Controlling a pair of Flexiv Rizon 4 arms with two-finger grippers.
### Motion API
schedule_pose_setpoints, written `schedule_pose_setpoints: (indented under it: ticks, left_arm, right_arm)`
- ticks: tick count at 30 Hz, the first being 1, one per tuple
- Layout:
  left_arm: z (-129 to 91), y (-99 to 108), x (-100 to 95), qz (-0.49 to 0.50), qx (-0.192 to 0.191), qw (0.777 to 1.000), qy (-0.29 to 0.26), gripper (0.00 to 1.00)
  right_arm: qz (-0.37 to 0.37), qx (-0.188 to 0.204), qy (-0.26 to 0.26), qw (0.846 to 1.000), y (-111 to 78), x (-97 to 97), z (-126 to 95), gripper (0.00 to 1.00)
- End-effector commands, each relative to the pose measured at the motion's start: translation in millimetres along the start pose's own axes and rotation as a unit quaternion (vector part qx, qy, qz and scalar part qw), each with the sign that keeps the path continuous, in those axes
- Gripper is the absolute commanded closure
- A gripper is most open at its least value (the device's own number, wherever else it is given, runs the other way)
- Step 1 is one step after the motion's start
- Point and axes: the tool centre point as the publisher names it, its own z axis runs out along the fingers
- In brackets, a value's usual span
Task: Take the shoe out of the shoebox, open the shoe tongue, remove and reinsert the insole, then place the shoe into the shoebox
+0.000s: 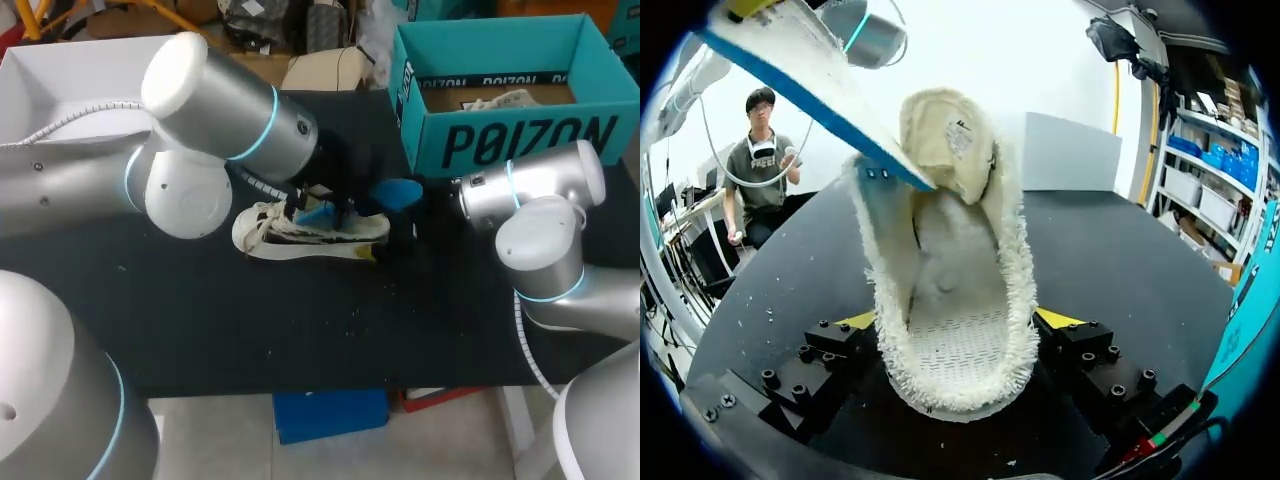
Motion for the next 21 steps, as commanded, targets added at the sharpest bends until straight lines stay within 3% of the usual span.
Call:
schedule_pose_setpoints:
  ticks: [1,7,21]
  left_arm:
    - [-29,-24,0.9,-0.036,0.111,0.993,0.018,1.0]
    - [-64,-71,1.6,-0.047,0.255,0.964,0.052,1.0]
    - [-64,-71,1.6,-0.047,0.255,0.964,0.052,1.0]
  right_arm:
    - [0.0,0.001,0.0,1.0,-1.8,-2.4,0,1.0]
    - [0.0,0.001,0.0,1.0,-1.8,-2.4,0,1.0]
    - [0.0,0.001,0.0,1.0,-1.8,-2.4,0,1.0]
